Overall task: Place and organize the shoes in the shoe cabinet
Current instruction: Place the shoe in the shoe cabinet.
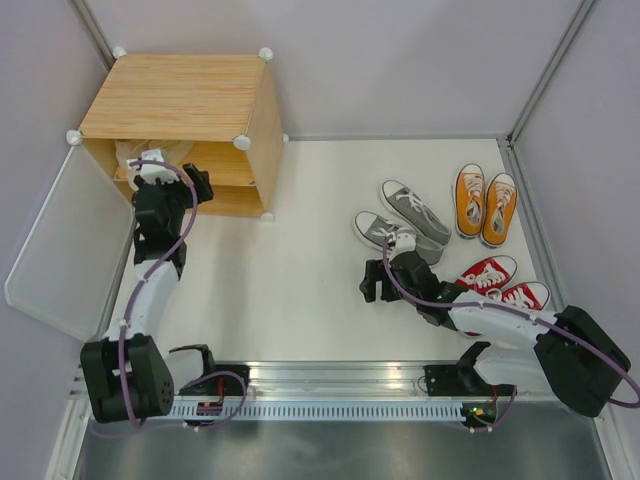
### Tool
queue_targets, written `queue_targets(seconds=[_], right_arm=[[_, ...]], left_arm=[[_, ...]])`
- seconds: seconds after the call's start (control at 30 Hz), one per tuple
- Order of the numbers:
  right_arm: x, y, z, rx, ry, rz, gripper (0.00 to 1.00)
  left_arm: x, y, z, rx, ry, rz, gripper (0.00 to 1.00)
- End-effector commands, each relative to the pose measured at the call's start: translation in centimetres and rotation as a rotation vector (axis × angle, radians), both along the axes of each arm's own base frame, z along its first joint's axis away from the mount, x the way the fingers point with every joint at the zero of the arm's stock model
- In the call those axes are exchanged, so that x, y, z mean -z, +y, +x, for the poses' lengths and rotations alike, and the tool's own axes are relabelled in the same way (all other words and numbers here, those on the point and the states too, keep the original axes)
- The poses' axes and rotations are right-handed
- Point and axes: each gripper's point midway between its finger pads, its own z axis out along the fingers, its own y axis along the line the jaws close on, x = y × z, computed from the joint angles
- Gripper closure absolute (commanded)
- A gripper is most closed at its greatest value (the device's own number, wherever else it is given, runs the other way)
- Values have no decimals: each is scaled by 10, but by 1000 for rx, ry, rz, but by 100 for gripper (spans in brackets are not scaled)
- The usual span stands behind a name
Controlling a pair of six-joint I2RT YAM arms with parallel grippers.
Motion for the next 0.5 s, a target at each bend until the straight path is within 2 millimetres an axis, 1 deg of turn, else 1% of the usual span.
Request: queue_targets(seconds=[0.0,0.03,0.1,0.13,0.17,0.2,0.23,0.3,0.33,0.37,0.43,0.47], right_arm=[[-9,6,-2,-12,-18,46,11],[-9,6,-3,-14,-17,49,11],[-10,7,-4,-17,-16,56,11],[-10,8,-4,-22,-13,61,11],[-10,8,-5,-24,-12,65,11],[-9,9,-5,-26,-10,65,11],[-10,10,-6,-31,-9,73,11],[-9,11,-6,-32,-5,70,11],[-9,11,-6,-35,-5,68,11],[-8,10,-6,-31,-4,68,11],[-9,11,-5,-32,-3,68,11],[-8,11,-6,-32,0,65,11]], left_arm=[[1,46,-30,-238,59,31,8],[4,60,-35,-284,72,26,8],[8,71,-40,-306,97,-3,9],[12,84,-41,-330,109,-19,9],[13,89,-41,-340,112,-26,13],[10,99,-42,-366,115,-35,15],[12,104,-41,-377,121,-37,16],[5,113,-39,-405,103,-42,18],[3,118,-40,-427,96,-47,23],[0,119,-39,-433,91,-53,34],[-1,129,-42,-480,83,-68,41],[0,132,-42,-501,81,-76,46]])
